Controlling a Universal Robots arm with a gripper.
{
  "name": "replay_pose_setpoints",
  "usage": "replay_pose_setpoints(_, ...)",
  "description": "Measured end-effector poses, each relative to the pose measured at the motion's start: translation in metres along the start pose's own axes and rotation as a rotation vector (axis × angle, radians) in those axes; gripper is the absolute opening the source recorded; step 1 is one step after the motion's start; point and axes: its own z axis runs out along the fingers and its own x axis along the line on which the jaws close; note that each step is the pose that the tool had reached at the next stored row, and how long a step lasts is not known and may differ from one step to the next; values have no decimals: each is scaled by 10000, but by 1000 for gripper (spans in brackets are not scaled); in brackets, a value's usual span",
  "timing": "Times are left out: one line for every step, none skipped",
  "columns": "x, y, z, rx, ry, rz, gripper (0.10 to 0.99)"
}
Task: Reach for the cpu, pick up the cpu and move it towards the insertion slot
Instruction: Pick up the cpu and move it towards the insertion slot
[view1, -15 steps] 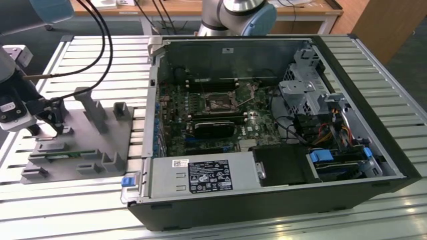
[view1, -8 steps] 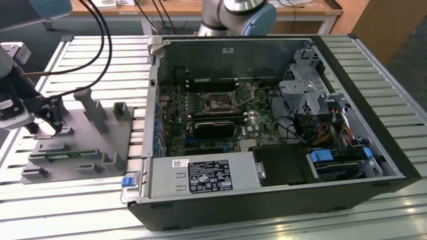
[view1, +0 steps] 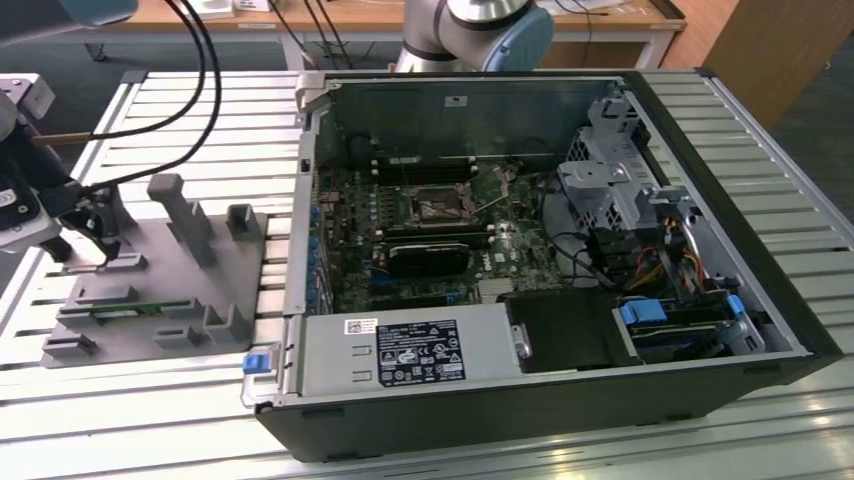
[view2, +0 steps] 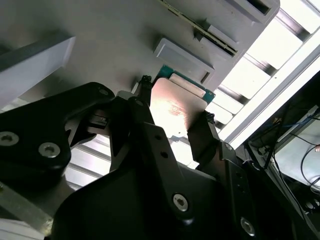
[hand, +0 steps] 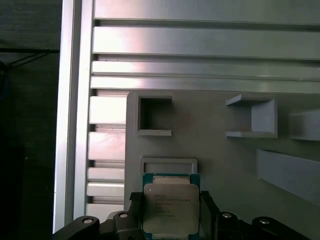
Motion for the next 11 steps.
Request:
replay_pose_setpoints(0, 1, -11, 0, 0, 0, 541)
replay_pose_setpoints(0, 1, -22, 0, 0, 0, 541)
replay_pose_setpoints(0, 2, -32, 0, -1, 0, 541)
replay_pose_setpoints(0, 2, -44, 0, -1, 0, 541)
replay_pose_setpoints(0, 2, -55, 0, 0, 0, 541)
replay_pose_setpoints(0, 3, -68, 0, 1, 0, 541)
replay_pose_setpoints(0, 4, -78, 0, 0, -1, 541)
replay_pose_setpoints(1, 4, -91, 0, 0, -1, 541)
replay_pose_setpoints(1, 5, -103, 0, 0, -1, 541)
replay_pose_setpoints(1, 5, -116, 0, 0, 0, 541)
replay_pose_setpoints(1, 6, -128, 0, 0, 0, 541)
